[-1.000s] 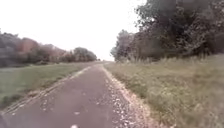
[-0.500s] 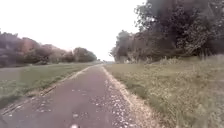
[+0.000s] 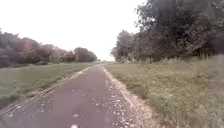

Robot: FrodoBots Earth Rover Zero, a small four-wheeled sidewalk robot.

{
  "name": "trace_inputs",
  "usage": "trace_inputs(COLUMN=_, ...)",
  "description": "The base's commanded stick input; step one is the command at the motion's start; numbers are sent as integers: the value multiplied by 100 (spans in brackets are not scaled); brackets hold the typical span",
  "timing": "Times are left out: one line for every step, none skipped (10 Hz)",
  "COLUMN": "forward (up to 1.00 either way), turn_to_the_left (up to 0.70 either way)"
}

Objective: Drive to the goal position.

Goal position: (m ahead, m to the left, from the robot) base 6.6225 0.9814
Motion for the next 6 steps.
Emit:
trace_inputs(forward=70, turn_to_the_left=14)
trace_inputs(forward=68, turn_to_the_left=16)
trace_inputs(forward=34, turn_to_the_left=43)
trace_inputs(forward=1, turn_to_the_left=69)
trace_inputs(forward=0, turn_to_the_left=70)
trace_inputs(forward=0, turn_to_the_left=70)
